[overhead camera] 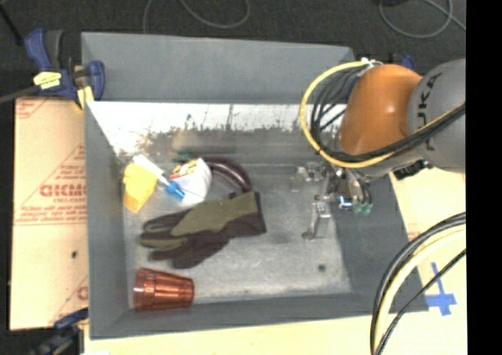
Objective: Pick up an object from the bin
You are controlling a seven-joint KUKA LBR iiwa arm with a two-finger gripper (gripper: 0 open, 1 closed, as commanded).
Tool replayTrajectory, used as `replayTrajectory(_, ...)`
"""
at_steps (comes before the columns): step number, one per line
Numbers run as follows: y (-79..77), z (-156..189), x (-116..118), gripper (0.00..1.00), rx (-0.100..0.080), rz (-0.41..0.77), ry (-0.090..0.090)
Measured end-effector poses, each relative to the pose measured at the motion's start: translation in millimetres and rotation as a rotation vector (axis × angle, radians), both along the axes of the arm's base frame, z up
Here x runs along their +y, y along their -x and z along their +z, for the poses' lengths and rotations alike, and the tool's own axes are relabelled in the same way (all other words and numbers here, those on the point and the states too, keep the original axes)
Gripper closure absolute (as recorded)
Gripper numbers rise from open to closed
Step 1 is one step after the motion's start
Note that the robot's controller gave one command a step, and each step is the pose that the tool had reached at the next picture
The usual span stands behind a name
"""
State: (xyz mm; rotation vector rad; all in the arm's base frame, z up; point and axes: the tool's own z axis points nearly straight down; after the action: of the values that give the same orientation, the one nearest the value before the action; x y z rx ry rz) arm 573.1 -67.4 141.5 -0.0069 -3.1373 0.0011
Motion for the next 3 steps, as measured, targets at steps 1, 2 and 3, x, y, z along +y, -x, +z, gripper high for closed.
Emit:
replayTrajectory(1, -1.9, 4.6, 0.1, 0.0, -0.008, 0.002, 0.001)
replayTrajectory(2, -10.6, -36.5, 34.0, 0.0, -0.013, 0.19, 0.003)
replayTrajectory(3, -5.1, -34.0, 80.6, 0.0, -0.001, 0.246, -0.001)
